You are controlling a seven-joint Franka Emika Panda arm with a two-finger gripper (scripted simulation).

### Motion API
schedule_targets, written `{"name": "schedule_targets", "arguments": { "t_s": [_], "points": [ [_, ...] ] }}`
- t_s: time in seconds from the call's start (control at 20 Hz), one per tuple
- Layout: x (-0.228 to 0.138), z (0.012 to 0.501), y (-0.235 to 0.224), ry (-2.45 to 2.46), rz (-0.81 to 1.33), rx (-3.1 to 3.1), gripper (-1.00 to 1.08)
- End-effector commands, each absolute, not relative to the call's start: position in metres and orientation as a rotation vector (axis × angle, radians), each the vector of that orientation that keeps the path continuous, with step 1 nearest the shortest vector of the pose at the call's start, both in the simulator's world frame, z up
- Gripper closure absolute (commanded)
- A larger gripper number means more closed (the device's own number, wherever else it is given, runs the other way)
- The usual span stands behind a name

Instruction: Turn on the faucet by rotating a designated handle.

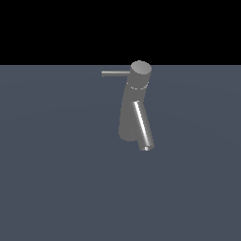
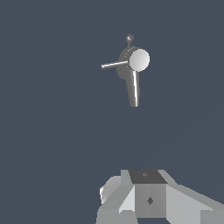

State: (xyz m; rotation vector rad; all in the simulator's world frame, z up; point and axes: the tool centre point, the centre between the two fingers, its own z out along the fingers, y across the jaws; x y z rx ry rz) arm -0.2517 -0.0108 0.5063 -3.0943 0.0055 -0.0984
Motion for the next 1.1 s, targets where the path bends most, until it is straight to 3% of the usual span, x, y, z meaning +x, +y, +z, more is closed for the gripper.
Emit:
{"name": "schedule_targets", "arguments": {
  "t_s": [0.0, 1.05],
  "points": [
    [-0.252, 0.506, -0.011, 0.006, -0.098, -3.094, 1.08],
    [-0.218, 0.448, 0.015, 0.465, -0.212, -2.951, 1.08]
  ]
}}
